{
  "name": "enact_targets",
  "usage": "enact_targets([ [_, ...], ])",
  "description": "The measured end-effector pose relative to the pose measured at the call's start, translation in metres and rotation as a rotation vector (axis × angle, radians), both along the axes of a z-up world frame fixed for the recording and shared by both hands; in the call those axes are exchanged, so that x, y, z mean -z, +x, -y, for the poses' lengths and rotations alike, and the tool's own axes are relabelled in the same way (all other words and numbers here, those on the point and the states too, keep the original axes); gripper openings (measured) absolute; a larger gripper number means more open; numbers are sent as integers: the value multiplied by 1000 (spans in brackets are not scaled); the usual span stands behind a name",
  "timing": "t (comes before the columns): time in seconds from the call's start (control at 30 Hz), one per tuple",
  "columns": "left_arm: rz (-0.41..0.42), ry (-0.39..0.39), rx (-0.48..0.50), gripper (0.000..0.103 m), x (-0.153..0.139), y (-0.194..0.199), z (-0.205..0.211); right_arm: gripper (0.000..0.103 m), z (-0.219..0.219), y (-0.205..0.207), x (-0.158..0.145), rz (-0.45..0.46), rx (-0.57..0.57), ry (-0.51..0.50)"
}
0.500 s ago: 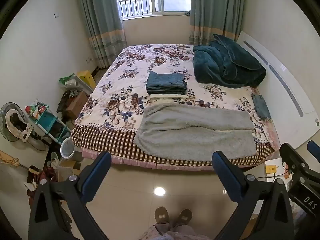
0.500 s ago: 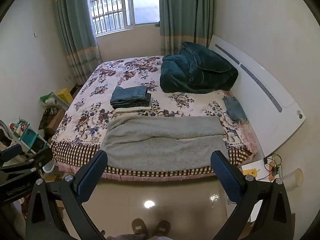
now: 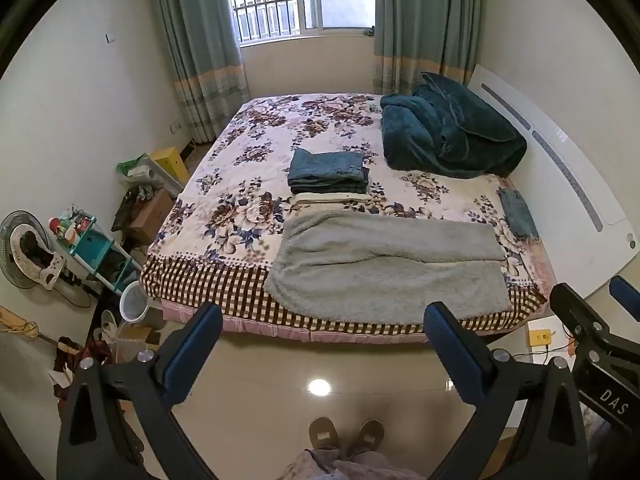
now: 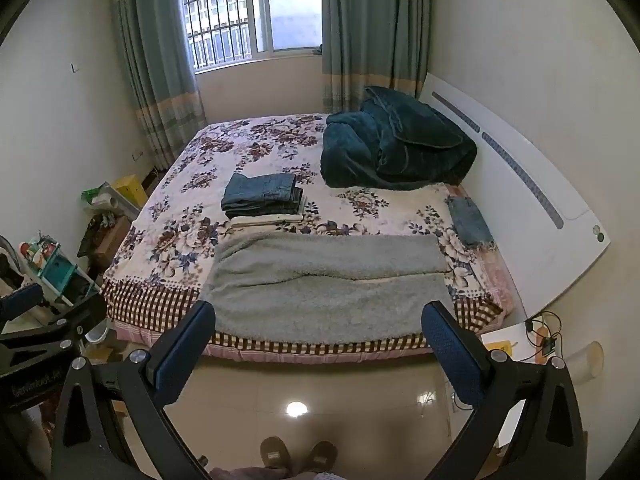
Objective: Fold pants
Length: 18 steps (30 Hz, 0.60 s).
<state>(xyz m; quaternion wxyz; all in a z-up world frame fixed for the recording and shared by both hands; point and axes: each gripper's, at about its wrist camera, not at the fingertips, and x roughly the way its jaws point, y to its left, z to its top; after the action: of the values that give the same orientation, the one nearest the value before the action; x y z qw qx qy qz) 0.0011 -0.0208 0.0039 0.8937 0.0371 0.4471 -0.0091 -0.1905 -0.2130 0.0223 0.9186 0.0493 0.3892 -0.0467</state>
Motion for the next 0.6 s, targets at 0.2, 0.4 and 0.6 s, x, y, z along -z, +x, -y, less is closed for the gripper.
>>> enact_targets([
  [0.2,5,-2,8,103,0,-4,-6,103,3,1,0,-4,-2,3],
  [0.4,10,-8,4,103,-5,-7,-7,103,1,0,-4,-4,-8,8],
  [0.6,10,-13,7,103,-4,-8,-9,103,1,-5,-3,-2,-9,4],
])
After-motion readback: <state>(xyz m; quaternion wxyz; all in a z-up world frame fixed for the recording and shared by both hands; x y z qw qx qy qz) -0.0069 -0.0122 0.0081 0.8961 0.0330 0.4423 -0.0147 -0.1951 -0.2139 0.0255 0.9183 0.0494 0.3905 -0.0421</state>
